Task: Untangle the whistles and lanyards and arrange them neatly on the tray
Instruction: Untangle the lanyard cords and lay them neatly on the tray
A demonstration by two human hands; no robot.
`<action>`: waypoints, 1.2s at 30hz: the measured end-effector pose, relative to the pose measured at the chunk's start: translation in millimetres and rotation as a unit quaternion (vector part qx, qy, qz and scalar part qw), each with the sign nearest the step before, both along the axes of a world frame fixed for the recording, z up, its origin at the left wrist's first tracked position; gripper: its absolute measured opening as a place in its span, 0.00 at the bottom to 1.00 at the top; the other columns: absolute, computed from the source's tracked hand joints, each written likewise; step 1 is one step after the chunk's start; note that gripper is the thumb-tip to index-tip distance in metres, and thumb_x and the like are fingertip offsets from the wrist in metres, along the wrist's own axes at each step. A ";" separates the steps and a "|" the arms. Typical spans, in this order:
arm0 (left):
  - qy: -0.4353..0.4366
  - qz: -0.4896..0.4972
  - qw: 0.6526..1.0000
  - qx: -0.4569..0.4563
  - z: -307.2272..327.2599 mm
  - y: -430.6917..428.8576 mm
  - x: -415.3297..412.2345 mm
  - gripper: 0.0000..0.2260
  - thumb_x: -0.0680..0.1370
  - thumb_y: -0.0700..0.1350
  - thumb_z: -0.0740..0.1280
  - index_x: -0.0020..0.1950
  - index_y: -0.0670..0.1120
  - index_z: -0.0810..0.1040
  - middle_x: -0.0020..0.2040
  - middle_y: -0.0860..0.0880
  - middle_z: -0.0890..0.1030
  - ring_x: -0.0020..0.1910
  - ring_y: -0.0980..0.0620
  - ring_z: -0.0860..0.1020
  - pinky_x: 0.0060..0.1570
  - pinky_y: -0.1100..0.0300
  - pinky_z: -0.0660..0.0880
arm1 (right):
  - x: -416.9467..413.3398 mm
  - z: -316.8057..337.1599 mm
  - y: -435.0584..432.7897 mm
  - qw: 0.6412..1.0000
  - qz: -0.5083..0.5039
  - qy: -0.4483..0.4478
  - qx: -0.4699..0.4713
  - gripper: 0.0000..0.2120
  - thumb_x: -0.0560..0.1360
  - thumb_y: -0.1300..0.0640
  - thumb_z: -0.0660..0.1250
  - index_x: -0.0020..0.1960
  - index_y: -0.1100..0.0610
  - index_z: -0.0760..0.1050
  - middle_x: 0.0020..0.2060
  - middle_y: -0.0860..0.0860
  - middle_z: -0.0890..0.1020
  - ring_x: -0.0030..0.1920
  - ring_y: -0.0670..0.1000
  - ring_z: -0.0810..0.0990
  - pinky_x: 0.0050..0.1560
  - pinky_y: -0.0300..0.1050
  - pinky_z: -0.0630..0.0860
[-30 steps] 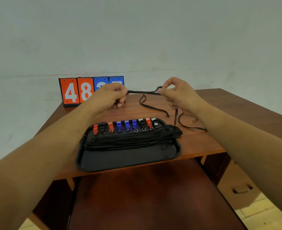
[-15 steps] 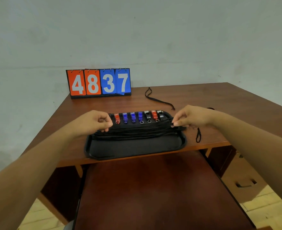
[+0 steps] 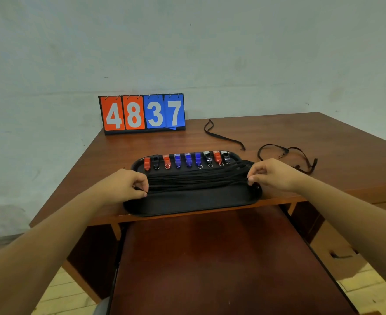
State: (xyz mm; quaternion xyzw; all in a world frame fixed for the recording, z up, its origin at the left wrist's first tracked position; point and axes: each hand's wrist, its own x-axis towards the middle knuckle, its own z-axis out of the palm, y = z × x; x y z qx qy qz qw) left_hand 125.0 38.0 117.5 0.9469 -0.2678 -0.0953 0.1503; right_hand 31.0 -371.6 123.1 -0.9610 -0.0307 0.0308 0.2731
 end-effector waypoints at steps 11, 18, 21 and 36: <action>-0.067 0.000 0.997 0.038 -6.2 0.3 4.9 0.04 0.76 0.45 0.72 0.45 0.55 0.81 0.48 0.57 0.77 0.49 0.60 0.75 0.49 0.67 0.72 | 3.8 -17.7 2.9 0.995 -0.016 -0.073 -0.066 0.06 0.78 0.57 0.69 0.51 0.46 0.80 0.56 0.44 0.80 0.56 0.45 0.78 0.62 0.46 0.76; -0.077 0.005 0.996 0.053 -3.9 4.1 3.7 0.07 0.77 0.43 0.70 0.51 0.55 0.80 0.47 0.57 0.77 0.46 0.60 0.75 0.48 0.66 0.72 | 4.5 -22.3 8.4 0.991 -0.004 -0.084 -0.109 0.05 0.77 0.56 0.70 0.52 0.49 0.82 0.55 0.46 0.75 0.53 0.44 0.75 0.56 0.36 0.69; -0.069 0.010 0.997 0.016 -0.8 7.0 1.7 0.07 0.75 0.47 0.73 0.50 0.56 0.79 0.46 0.57 0.78 0.46 0.60 0.76 0.49 0.63 0.75 | 2.8 -20.2 8.3 0.991 -0.009 -0.092 -0.102 0.06 0.76 0.55 0.71 0.51 0.46 0.82 0.53 0.44 0.76 0.53 0.43 0.76 0.59 0.42 0.75; -0.069 -0.010 0.992 -0.104 36.8 -120.8 42.2 0.03 0.78 0.48 0.67 0.48 0.51 0.80 0.46 0.55 0.80 0.45 0.58 0.78 0.41 0.64 0.75 | 76.6 6.4 -19.4 0.974 -0.196 -0.114 -0.015 0.04 0.79 0.58 0.66 0.51 0.56 0.78 0.46 0.51 0.80 0.43 0.48 0.76 0.46 0.43 0.70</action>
